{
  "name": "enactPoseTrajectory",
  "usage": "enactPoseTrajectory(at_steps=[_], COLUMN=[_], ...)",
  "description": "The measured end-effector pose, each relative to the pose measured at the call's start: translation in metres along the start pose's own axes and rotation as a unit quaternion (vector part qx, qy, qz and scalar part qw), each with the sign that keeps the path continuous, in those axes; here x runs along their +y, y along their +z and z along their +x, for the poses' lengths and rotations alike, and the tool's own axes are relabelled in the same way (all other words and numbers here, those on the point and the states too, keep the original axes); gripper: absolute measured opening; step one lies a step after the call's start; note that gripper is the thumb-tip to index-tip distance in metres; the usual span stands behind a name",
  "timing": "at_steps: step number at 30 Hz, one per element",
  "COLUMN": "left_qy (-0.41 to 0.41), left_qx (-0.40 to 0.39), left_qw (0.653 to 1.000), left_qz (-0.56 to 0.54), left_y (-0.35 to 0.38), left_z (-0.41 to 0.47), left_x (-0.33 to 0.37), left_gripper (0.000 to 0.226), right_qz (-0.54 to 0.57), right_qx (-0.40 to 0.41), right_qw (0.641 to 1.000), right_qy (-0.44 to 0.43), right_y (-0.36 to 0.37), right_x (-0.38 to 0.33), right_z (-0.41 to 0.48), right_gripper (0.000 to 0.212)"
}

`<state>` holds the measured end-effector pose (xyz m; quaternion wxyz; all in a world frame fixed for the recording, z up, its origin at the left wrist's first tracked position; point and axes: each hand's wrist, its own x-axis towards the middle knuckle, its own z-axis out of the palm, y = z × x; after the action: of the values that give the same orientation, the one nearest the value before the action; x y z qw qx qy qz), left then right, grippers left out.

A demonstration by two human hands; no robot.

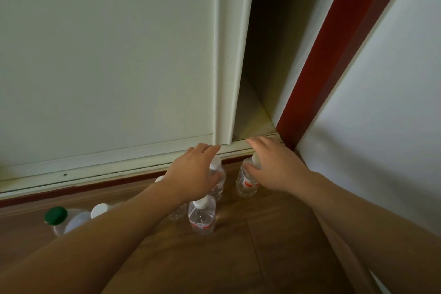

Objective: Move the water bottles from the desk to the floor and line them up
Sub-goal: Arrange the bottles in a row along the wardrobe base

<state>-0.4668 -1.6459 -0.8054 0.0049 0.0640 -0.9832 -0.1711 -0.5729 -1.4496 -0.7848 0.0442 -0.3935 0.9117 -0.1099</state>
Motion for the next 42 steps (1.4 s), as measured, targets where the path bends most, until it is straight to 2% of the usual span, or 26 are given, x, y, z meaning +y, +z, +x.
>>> enactPoseTrajectory(at_steps=[5, 14, 27, 33, 42], left_qy=[0.005, 0.003, -0.013, 0.008, 0.053], left_qx=[0.007, 0.012, -0.008, -0.021, -0.033], left_qw=[1.0, 1.0, 1.0, 0.999, 0.997], left_qz=[0.004, -0.015, -0.023, -0.037, -0.039], left_y=[0.012, 0.017, 0.012, 0.015, 0.017], left_z=[0.008, 0.02, 0.03, 0.033, 0.044], left_x=[-0.004, 0.002, 0.009, 0.02, 0.048], left_gripper=[0.049, 0.035, 0.028, 0.026, 0.026], right_qz=[-0.021, -0.009, 0.015, 0.006, -0.003], right_qx=[0.013, 0.013, 0.007, 0.005, -0.003], right_qw=[1.0, 1.0, 1.0, 1.0, 1.0], right_qy=[-0.012, 0.001, 0.007, 0.005, 0.027], right_y=[0.01, 0.023, 0.023, 0.015, 0.011], right_x=[0.005, 0.016, 0.02, 0.027, 0.038], right_z=[0.004, -0.001, 0.002, 0.0, -0.009], right_gripper=[0.054, 0.03, 0.029, 0.023, 0.031])
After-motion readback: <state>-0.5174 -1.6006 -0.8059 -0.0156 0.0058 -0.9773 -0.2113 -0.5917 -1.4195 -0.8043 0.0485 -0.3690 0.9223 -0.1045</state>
